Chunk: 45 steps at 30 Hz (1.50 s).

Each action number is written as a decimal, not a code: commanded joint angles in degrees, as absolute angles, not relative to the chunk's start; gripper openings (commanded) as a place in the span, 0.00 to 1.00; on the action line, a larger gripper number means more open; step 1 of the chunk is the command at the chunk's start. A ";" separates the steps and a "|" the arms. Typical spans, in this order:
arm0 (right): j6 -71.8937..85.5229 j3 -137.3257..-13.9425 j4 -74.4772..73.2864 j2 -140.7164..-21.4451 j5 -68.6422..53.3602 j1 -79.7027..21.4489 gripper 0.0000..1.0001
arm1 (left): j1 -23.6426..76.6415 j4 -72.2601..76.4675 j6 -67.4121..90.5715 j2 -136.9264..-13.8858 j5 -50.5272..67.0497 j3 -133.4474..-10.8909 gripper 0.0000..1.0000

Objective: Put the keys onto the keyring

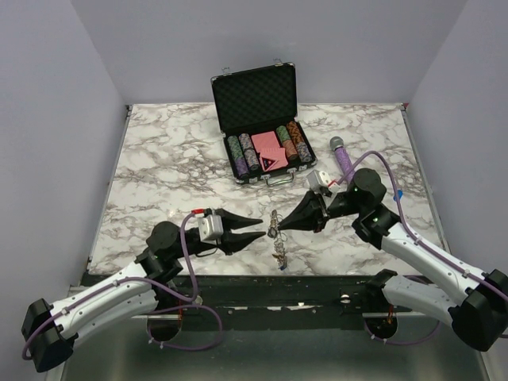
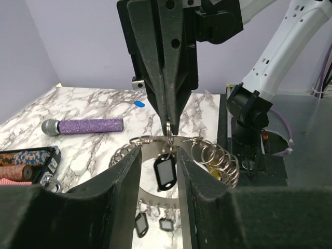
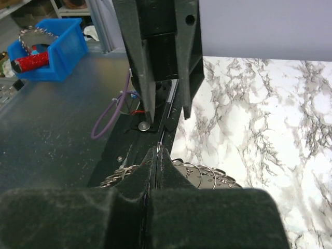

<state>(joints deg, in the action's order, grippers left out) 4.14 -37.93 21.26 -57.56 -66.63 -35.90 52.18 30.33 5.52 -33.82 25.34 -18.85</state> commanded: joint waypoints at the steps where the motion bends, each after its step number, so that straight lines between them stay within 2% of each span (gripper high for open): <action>1: -1.49 -38.67 19.95 -55.90 -71.01 -36.03 0.00 | 51.86 26.63 1.85 -37.43 27.85 -23.99 0.40; 10: -1.93 -38.93 19.95 -55.81 -70.75 -36.04 0.00 | 51.94 29.45 2.81 -44.29 33.48 -26.72 0.36; 32: -0.35 -40.17 19.86 -57.39 -69.61 -35.68 0.00 | 51.86 30.67 3.96 -40.61 34.36 -23.11 0.38; 45: -0.18 -40.25 19.86 -57.83 -69.17 -35.68 0.00 | 51.94 35.77 7.29 -46.58 36.12 -23.47 0.36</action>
<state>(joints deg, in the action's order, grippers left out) -0.45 -38.30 19.33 -57.76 -69.52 -35.88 51.92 31.24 5.10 -44.86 33.87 -23.88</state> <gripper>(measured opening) 0.007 0.370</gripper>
